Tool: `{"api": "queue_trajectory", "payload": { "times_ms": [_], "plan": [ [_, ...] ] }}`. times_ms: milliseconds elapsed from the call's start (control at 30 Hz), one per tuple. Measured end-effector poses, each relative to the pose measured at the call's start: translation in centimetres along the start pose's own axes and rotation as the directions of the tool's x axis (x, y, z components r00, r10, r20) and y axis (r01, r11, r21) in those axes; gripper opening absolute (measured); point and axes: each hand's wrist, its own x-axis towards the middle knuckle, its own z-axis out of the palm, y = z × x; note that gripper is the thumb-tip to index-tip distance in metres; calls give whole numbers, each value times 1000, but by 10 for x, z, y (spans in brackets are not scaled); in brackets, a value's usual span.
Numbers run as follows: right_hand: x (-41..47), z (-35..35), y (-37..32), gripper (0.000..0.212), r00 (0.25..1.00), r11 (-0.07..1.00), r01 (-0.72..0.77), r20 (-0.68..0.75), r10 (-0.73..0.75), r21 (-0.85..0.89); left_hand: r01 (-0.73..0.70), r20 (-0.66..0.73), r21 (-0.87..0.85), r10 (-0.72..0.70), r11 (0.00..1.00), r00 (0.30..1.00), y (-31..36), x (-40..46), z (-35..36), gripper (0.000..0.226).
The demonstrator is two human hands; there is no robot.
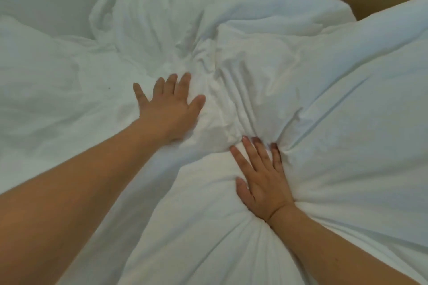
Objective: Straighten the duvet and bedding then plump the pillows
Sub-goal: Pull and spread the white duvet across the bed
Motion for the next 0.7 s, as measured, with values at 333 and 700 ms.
{"api": "queue_trajectory", "payload": {
  "times_ms": [333, 700],
  "plan": [
    [-5, -65, -65, 51, 890, 893, -413, 288, 354, 179, 118, 475, -11, -98, 993, 874, -45, -220, 26, 63],
    [-4, 9, -192, 77, 966, 977, -142, -193, 172, 158, 351, 73, -90, -345, 932, 936, -128, -60, -41, 83]
  ]
}}
